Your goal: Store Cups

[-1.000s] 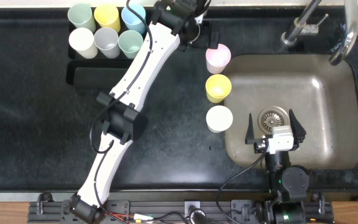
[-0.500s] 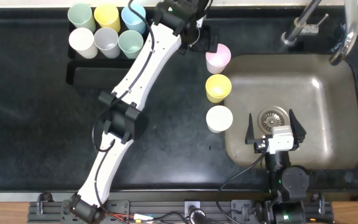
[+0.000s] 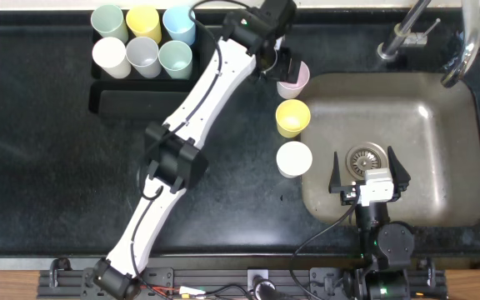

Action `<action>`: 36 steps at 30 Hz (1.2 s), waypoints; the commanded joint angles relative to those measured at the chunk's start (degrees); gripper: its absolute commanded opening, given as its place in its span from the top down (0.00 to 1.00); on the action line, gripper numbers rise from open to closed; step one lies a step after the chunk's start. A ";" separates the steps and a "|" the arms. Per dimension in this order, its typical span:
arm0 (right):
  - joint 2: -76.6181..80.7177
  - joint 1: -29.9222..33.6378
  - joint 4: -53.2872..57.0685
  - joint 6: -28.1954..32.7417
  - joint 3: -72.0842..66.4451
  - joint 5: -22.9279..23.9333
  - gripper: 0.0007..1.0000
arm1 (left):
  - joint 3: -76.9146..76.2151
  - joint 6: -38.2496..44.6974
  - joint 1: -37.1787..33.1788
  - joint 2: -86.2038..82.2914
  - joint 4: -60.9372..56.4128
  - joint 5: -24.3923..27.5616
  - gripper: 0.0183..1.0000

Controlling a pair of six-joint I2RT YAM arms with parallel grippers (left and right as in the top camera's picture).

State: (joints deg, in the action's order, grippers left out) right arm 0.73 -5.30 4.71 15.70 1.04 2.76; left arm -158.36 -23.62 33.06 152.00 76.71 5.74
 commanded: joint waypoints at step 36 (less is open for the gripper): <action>-0.52 -0.26 -0.33 0.15 -0.76 -0.44 0.00 | 17.64 -6.47 -41.24 -30.99 19.69 -11.10 0.98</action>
State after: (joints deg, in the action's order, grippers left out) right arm 0.73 -5.30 4.71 15.73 1.04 2.76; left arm -146.47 -29.04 -6.76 122.67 96.68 -6.24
